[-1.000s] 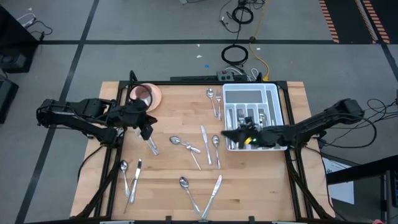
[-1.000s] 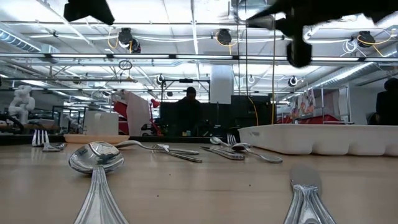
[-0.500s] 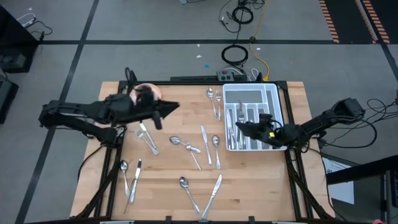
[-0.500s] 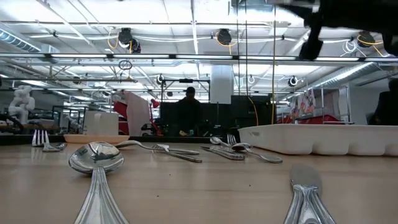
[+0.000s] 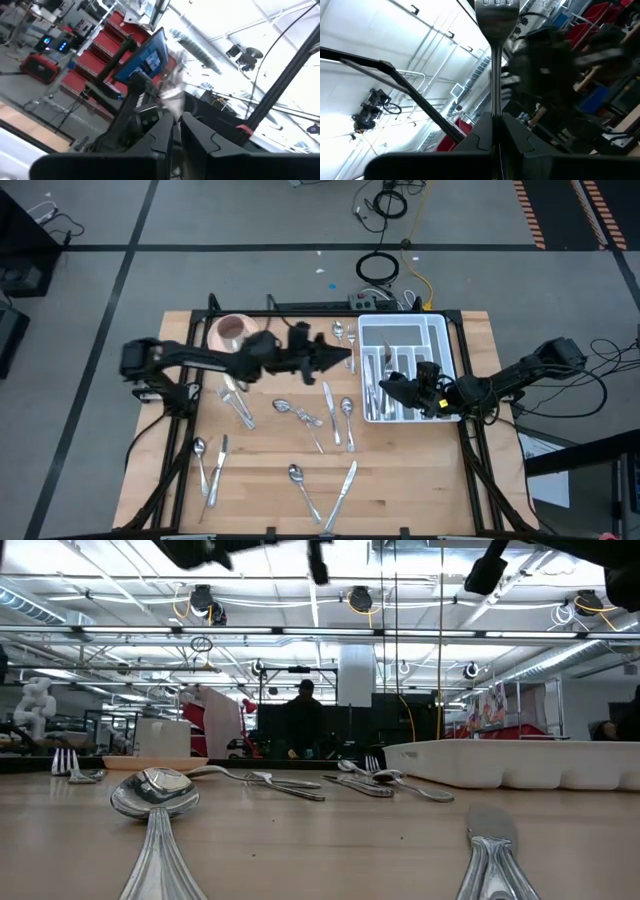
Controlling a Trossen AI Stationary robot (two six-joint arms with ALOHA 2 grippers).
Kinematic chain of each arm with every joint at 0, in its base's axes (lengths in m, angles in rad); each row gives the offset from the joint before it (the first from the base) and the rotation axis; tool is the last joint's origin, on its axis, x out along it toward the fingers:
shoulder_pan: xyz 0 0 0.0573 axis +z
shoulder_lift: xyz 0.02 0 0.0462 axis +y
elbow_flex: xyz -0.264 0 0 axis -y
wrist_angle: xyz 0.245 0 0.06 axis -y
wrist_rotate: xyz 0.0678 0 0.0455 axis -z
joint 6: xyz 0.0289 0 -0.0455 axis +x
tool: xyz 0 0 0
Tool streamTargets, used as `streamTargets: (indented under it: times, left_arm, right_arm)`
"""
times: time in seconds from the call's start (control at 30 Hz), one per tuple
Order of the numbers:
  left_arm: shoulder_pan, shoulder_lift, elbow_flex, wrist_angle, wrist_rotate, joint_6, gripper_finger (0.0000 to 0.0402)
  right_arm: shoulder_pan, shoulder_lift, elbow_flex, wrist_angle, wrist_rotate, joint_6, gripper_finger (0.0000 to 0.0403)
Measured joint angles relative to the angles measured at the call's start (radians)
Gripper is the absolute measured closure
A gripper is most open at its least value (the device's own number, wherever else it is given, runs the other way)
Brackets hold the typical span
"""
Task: Sort silverware
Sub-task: Put the silver fork into the silverware rack
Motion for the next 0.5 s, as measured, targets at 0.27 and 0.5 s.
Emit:
streamTargets:
  times: [0.27, 0.5]
  left_arm:
    - [0.009, 0.250, 0.057, 0.343, 0.076, -0.002, 0.0361]
    - [0.009, 0.304, 0.084, 0.536, 0.119, 0.047, 0.0361]
  right_arm:
    - [0.000, 0.000, 0.000, 0.000, -0.049, -0.001, 0.0402]
    - [0.000, 0.000, 0.000, -0.005, -0.103, -0.001, 0.0402]
